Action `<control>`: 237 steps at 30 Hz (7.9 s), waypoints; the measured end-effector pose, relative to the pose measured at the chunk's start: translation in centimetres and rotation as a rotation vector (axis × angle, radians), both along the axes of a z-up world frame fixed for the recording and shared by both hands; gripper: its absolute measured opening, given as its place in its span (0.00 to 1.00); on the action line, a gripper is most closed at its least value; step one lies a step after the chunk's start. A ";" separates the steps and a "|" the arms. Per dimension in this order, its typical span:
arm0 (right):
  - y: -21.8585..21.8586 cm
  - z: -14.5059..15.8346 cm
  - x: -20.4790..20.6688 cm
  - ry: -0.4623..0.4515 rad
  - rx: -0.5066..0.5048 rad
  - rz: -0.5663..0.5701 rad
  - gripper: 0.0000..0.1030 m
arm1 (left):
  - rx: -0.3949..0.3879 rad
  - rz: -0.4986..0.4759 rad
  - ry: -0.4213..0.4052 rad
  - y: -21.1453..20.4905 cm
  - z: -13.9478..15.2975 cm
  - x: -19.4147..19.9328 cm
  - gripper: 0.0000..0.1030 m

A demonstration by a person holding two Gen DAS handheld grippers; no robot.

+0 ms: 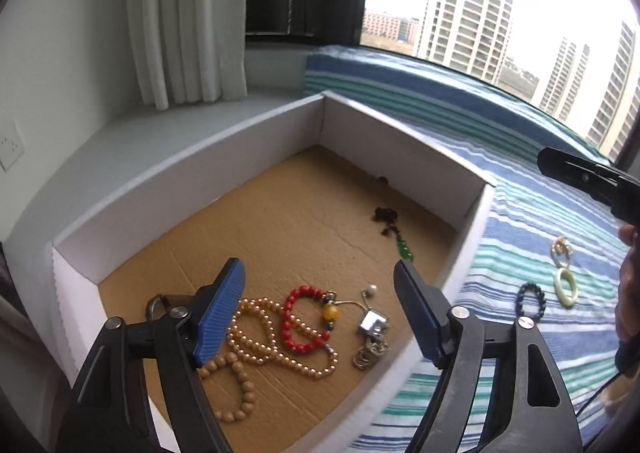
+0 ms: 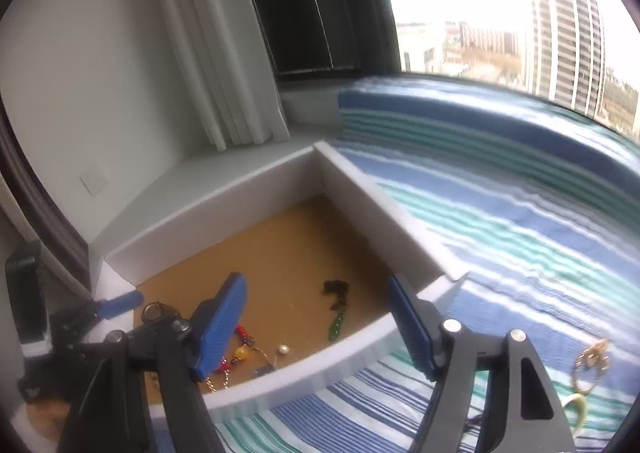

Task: Organize jewelry
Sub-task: 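Carry the red bracelet and green pendant into the white box and release, then move both tools back over the remaining jewelry on the bedspread, then grasp the black bead bracelet with the left tool while the right tool grasps the jade bangle, then carry the black bracelet and jade bangle into the white box and open both tools, then move both tools back over the gold rings on the bedspread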

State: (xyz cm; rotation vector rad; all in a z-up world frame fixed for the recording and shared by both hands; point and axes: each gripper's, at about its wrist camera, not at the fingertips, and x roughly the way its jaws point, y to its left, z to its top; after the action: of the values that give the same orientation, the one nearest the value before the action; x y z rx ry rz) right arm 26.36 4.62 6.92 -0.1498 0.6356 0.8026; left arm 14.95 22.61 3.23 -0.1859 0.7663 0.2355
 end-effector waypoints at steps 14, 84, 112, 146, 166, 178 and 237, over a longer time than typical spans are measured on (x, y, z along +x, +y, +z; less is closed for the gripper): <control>-20.6 -12.0 -9.5 -0.073 -0.172 -0.356 0.78 | -0.001 -0.336 0.045 -20.4 -8.7 -4.0 0.93; -30.3 -21.1 -8.3 0.131 -0.175 -0.616 0.79 | 0.075 -0.782 0.342 -27.4 -12.8 3.9 0.10; -30.4 -21.0 -8.3 0.131 -0.180 -0.618 0.79 | 0.068 -0.587 0.156 -25.4 -14.5 0.2 0.94; -24.2 -14.0 0.3 0.327 -0.111 -0.216 0.11 | -0.168 -0.606 0.258 -22.1 -13.2 -1.0 0.08; -17.5 -3.9 -4.7 0.336 0.230 0.050 0.11 | -0.703 -0.242 -0.208 -1.1 2.7 -8.9 0.08; 5.5 0.5 -2.2 0.122 0.019 0.270 0.11 | -0.371 0.141 -0.034 9.8 -1.0 -9.3 0.08; -29.0 -20.8 -3.5 0.159 -0.194 -0.572 0.80 | 0.040 -0.301 0.180 -24.2 -14.1 5.0 1.00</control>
State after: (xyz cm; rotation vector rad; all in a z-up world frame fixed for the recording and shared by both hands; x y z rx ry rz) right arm 22.86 -24.38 -13.87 -0.0737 0.8557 0.2007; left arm 19.95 -1.61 -10.85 -0.0097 0.9559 -0.0185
